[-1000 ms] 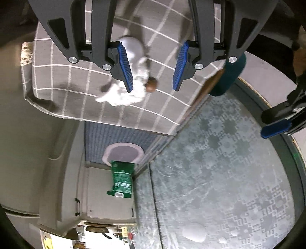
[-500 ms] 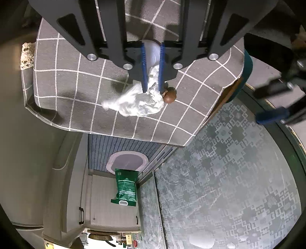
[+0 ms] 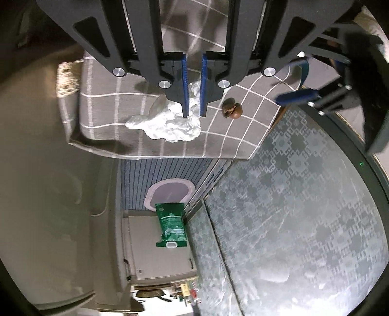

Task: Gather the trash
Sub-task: 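Grasp the white tissues with the right tool while the left tool grasps the white ball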

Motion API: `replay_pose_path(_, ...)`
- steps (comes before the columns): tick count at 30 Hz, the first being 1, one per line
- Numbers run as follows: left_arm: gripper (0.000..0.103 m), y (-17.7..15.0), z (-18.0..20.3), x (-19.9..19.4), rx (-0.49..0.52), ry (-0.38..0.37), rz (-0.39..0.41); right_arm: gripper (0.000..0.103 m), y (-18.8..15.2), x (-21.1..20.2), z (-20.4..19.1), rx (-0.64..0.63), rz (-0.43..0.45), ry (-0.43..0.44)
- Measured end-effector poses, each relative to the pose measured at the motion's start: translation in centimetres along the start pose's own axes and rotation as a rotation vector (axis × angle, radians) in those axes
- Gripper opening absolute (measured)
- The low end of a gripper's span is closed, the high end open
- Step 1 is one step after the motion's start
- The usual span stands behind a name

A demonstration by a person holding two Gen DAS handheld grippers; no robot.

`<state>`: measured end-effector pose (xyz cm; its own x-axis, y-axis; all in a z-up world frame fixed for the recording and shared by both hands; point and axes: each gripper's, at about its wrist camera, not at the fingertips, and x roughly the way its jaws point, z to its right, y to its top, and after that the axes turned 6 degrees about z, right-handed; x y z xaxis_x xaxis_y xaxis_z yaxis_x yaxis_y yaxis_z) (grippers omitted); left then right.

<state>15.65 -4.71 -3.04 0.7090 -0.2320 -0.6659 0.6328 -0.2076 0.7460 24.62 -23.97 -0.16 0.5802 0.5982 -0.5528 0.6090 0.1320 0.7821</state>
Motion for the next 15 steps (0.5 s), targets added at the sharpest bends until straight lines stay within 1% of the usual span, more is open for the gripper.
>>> replay_pose_path(8,0.054,0.8,1.5,2.7,-0.001,-0.015,-0.022,0.008,-0.4,-1.9,1.7,0.016,0.015,-0.004)
replay_pose_path(15,0.053,1.6,2.4,4.3,-0.020,-0.016,-0.032,0.008,-0.2,-3.2,2.3,0.017,0.030,-0.005)
